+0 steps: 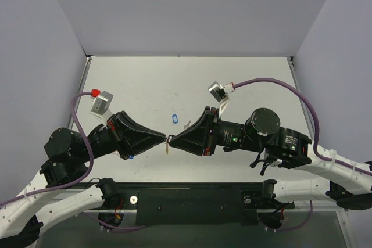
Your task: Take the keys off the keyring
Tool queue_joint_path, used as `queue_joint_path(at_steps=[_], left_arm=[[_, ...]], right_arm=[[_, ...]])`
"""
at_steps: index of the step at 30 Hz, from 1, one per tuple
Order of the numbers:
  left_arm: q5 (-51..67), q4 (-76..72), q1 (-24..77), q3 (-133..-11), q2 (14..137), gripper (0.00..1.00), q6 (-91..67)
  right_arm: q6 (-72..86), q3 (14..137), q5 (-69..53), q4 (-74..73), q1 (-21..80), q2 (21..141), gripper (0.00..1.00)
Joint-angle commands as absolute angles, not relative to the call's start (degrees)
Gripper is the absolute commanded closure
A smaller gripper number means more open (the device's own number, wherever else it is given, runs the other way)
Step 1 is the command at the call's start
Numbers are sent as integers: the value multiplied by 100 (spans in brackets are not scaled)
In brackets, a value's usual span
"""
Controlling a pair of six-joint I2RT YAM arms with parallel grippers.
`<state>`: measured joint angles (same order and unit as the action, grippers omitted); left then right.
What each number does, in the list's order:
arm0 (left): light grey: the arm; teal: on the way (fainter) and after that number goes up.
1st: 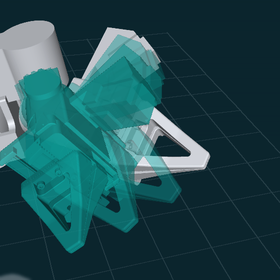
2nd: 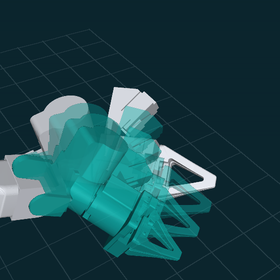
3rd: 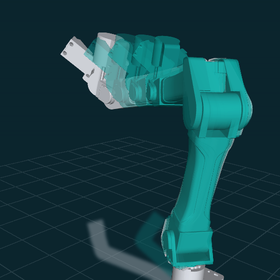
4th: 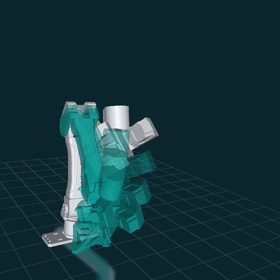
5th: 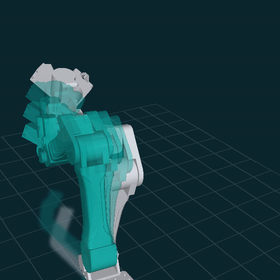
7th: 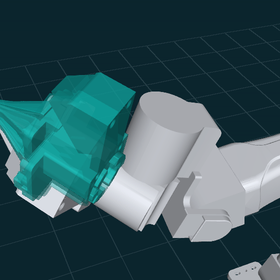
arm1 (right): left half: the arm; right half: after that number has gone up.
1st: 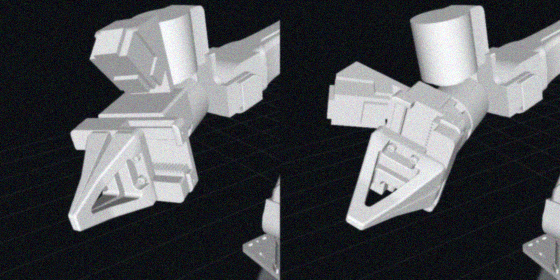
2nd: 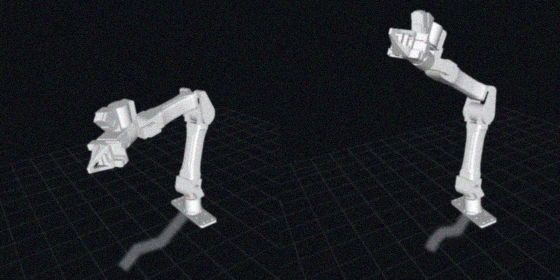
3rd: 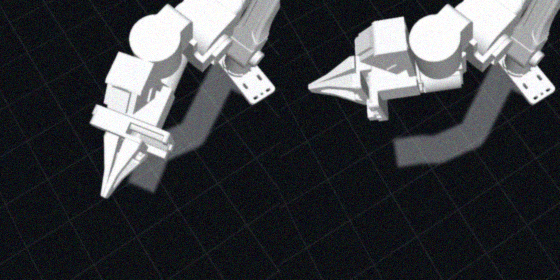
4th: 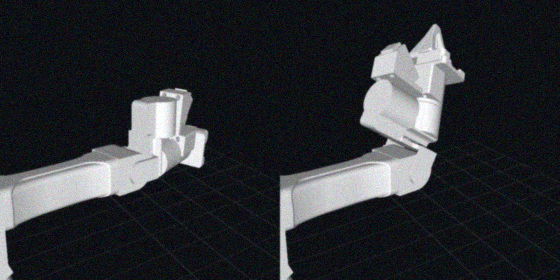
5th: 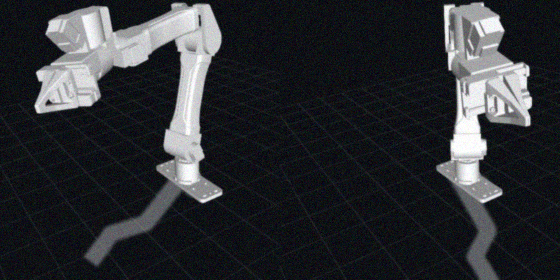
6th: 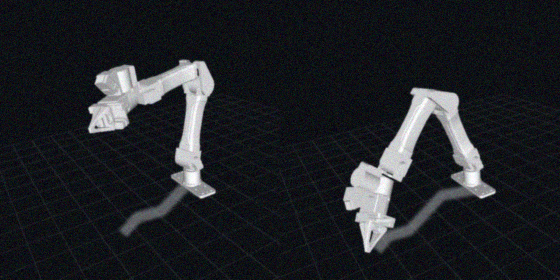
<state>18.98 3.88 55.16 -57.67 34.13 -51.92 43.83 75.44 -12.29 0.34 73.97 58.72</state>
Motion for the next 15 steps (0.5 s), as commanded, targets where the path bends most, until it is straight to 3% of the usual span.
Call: queue_joint_path(at_steps=[1, 15], left_arm=[[1766, 404, 5537, -5950, 3366, 100, -5080], [1968, 404, 5537, -5985, 3428, 100, -5080]], right_arm=[[4412, 7576, -1257, 527, 7427, 5801, 87], [4421, 7620, -1230, 440, 7427, 5897, 100]])
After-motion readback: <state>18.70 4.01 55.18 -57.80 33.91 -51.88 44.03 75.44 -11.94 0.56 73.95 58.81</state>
